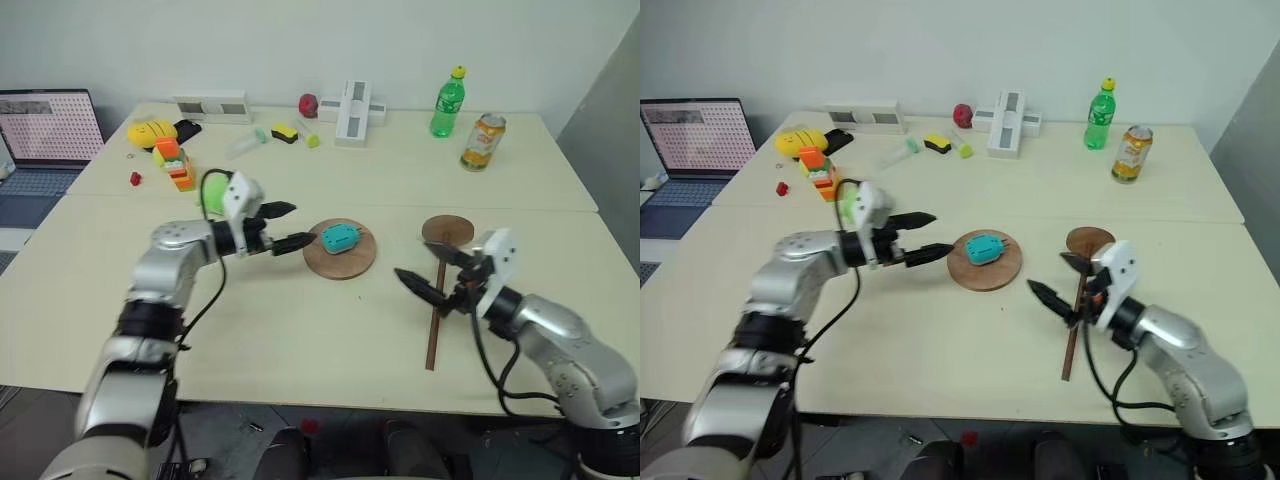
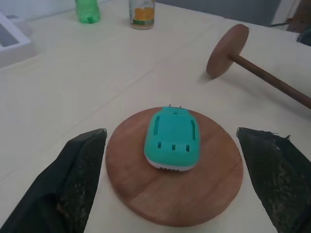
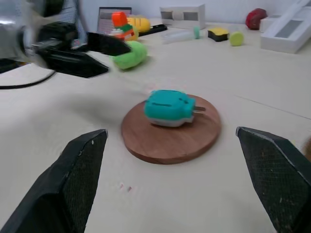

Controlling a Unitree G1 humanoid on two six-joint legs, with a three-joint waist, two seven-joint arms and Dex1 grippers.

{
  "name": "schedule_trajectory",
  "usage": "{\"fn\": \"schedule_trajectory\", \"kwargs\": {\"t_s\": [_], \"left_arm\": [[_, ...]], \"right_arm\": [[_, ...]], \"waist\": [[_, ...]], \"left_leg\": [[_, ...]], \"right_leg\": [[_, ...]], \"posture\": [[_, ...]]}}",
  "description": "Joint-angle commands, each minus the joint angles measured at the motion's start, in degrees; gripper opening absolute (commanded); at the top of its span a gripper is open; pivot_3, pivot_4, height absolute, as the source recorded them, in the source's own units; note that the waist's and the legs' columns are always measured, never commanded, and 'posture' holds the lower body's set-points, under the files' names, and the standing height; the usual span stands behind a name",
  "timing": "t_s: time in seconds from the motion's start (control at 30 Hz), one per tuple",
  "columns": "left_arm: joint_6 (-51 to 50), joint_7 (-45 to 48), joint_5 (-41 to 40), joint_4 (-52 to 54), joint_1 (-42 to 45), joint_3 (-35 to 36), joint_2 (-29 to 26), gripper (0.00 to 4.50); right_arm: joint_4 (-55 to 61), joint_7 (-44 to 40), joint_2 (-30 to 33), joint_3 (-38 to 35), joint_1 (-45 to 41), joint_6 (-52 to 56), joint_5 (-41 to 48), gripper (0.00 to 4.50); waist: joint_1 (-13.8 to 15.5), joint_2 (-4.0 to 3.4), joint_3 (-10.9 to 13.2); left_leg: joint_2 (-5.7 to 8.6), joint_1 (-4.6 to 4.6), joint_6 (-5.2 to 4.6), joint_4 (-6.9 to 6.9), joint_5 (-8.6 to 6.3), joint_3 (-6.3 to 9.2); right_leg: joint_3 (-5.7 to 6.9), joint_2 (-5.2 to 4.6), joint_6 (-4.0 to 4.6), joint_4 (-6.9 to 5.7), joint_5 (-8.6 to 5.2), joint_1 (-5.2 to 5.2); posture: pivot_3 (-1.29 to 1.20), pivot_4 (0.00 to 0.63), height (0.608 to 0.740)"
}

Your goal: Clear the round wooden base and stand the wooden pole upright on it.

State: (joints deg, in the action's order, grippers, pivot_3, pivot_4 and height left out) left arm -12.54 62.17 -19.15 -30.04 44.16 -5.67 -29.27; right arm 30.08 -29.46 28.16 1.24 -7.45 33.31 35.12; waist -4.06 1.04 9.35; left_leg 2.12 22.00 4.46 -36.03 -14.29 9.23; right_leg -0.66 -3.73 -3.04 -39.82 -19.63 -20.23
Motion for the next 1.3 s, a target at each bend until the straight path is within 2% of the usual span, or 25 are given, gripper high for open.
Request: {"fn": "schedule_trajectory", "kwargs": {"t_s": [0.03,0.27,0.53,0.63,0.8,0.83,1.17,1.3], "left_arm": [[8.47,2.83,4.41,-12.46,4.97,-0.98,2.76,4.5],[16.32,2.82,8.49,-27.8,11.3,-0.26,8.4,4.5],[19.98,4.05,11.52,-32.53,12.85,-0.23,11.26,4.5],[20.62,3.43,12.74,-33.88,13.15,-0.06,11.5,4.04],[21.78,1.83,14.2,-35.22,13.72,0.4,11.96,2.88],[22.0,1.15,14.44,-35.48,13.85,0.54,12.02,2.76],[20.97,1.02,13.66,-34.33,14.52,2.73,11.81,2.7],[17.49,-1.63,10.3,-30.22,15.14,7.44,9.39,2.7]], "right_arm": [[2.66,2.75,-0.79,-0.43,-0.32,0.28,-1.57,4.46],[4.53,5.33,-1.68,-0.9,0.79,0.87,-3.16,4.46],[6.06,7.09,-2.34,-1.29,1.27,2.01,-3.02,4.46],[6.43,7.61,-2.49,-1.27,1.13,2.41,-2.84,4.5],[6.32,8.05,-2.83,-1.22,0.75,2.62,-2.83,4.5],[6.26,8.08,-2.9,-1.18,0.63,2.64,-2.85,4.5],[4.64,7.54,-3.32,-0.82,-0.93,2.07,-3.3,4.5],[4.09,6.19,-3.07,-0.47,-2.36,2.05,-3.07,4.5]], "waist": [[0.06,0.02,0.01],[0.24,0.08,0.05],[-0.02,0.09,0.05],[-0.04,0.1,0.05],[-0.05,0.09,0.05],[-0.04,0.1,0.05],[-0.19,0.09,0.05],[-0.31,0.1,0.05]], "left_leg": [[0.04,0.03,0.04,-0.01,0.02,0.0],[0.06,0.11,0.06,-0.01,0.03,0.05],[0.08,0.12,0.06,-0.02,0.03,0.05],[0.08,0.12,0.05,-0.02,0.03,0.05],[0.08,0.12,0.05,-0.03,0.03,0.05],[0.08,0.12,0.05,-0.02,0.03,0.05],[0.08,0.12,0.06,-0.03,0.03,0.05],[0.08,0.12,0.06,-0.03,0.04,0.06]], "right_leg": [[0.03,-0.02,-0.03,0.02,-0.02,0.01],[0.08,-0.04,-0.07,0.07,-0.04,-0.05],[0.07,-0.05,-0.09,0.01,-0.05,-0.07],[0.07,-0.05,-0.09,0.01,-0.05,-0.07],[0.07,-0.05,-0.09,0.0,-0.05,-0.07],[0.07,-0.05,-0.09,0.0,-0.05,-0.07],[0.07,-0.05,-0.09,-0.02,-0.05,-0.07],[0.08,-0.05,-0.09,-0.05,-0.05,-0.09]], "posture": [[0.0,0.15,0.74],[0.0,0.15,0.74],[0.0,0.15,0.74],[0.0,0.15,0.74],[0.0,0.15,0.74],[0.0,0.15,0.74],[0.0,0.15,0.74],[0.0,0.15,0.74]]}}
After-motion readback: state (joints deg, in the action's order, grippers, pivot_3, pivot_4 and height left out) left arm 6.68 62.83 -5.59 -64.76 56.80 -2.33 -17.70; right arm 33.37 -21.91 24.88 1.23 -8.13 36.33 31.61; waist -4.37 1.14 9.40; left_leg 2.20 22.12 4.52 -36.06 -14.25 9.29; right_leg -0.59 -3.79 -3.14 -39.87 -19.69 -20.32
